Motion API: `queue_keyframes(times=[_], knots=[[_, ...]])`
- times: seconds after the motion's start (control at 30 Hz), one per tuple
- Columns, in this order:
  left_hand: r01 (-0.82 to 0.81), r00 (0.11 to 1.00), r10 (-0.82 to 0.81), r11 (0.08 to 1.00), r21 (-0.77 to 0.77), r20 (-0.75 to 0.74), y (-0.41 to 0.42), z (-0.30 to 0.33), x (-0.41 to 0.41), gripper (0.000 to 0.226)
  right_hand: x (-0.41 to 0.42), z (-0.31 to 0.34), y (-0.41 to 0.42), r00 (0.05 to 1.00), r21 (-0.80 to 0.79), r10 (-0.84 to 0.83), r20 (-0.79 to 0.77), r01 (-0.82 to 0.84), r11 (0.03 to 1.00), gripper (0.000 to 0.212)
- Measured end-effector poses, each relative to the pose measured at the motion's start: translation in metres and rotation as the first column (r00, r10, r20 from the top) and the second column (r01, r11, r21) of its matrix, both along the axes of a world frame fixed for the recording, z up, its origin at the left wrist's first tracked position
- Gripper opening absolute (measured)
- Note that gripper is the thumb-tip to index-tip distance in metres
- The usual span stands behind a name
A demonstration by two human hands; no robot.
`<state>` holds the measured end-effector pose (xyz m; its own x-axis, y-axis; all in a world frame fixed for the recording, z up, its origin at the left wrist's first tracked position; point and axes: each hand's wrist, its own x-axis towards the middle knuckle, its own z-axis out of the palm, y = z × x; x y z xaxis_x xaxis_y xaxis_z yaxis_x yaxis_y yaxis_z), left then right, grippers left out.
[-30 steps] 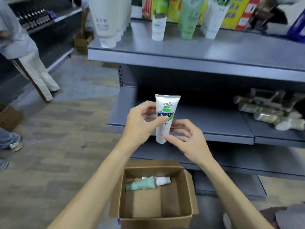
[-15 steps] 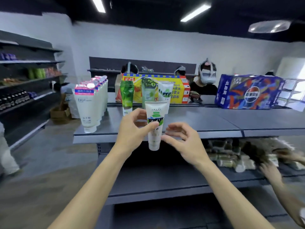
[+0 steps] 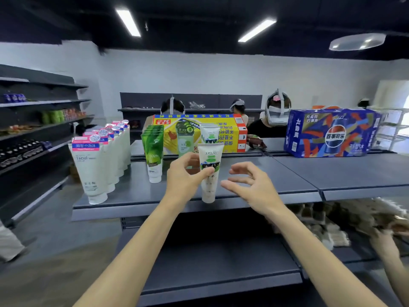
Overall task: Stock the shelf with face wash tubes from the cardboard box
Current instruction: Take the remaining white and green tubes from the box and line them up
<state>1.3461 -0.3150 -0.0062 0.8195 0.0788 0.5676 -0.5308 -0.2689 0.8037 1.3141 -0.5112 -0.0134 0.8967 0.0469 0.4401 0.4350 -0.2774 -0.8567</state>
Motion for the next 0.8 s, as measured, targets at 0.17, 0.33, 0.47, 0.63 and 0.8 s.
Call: queue_keyframes(times=[0.17,0.33,0.47,0.63,0.8], knots=[[-0.067,0.998,0.067,0.998,-0.004,-0.003,-0.022,0.005,0.038,0.025,0.045,0.004,-0.028,1.000,0.012,0.027,0.001,-0.027,1.000,0.045],[-0.067,0.998,0.067,0.997,-0.038,-0.012,-0.038,0.001,0.067,0.024,0.082,0.001,-0.042,0.997,-0.015,0.081,-0.015,-0.081,0.997,0.047],[-0.105,0.994,0.105,0.994,-0.033,0.000,-0.040,0.001,0.085,0.027,0.104,0.000,-0.046,0.994,-0.019,0.108,-0.011,-0.108,0.994,0.050],[-0.136,0.991,0.136,0.989,-0.052,-0.001,-0.040,0.000,0.106,0.026,0.124,-0.003,-0.046,0.991,0.006,0.130,-0.021,-0.130,0.991,0.050],[-0.156,0.987,0.157,0.987,-0.030,0.022,-0.044,0.002,0.121,0.024,0.137,-0.003,-0.043,0.990,-0.007,0.140,-0.031,-0.140,0.990,0.048]])
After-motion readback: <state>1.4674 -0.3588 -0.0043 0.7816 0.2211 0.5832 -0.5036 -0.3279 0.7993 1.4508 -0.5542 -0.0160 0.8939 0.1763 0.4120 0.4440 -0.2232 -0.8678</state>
